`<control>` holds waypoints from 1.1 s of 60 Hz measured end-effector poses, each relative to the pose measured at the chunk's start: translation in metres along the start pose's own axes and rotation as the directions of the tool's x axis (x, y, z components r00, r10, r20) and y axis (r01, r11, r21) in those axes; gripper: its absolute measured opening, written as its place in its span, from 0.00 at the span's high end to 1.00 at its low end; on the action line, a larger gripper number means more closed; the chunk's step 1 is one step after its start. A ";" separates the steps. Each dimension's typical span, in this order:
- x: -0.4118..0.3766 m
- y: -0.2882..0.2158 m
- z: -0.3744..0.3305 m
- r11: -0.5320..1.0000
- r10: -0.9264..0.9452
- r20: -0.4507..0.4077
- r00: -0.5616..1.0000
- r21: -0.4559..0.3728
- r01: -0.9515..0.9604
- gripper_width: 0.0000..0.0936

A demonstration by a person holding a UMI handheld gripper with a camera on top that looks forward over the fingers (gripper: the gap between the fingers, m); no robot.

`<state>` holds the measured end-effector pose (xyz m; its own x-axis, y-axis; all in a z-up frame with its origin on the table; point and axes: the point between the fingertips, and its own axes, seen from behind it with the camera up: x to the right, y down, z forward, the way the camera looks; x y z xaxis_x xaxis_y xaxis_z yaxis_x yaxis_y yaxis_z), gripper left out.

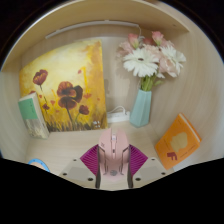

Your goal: Arrange mouse

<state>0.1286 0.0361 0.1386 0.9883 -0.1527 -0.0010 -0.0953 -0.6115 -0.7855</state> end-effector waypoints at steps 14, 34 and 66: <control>-0.186 -0.084 -0.091 0.979 -0.064 0.138 0.988 0.203 0.035 0.60; -0.353 0.120 -0.046 0.980 -0.168 0.255 0.952 -0.061 0.190 0.61; -0.348 0.216 -0.020 0.943 -0.164 0.239 0.957 -0.247 0.224 0.47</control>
<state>-0.2383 -0.0588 -0.0186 0.9900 0.1398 -0.0195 0.1017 -0.8023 -0.5881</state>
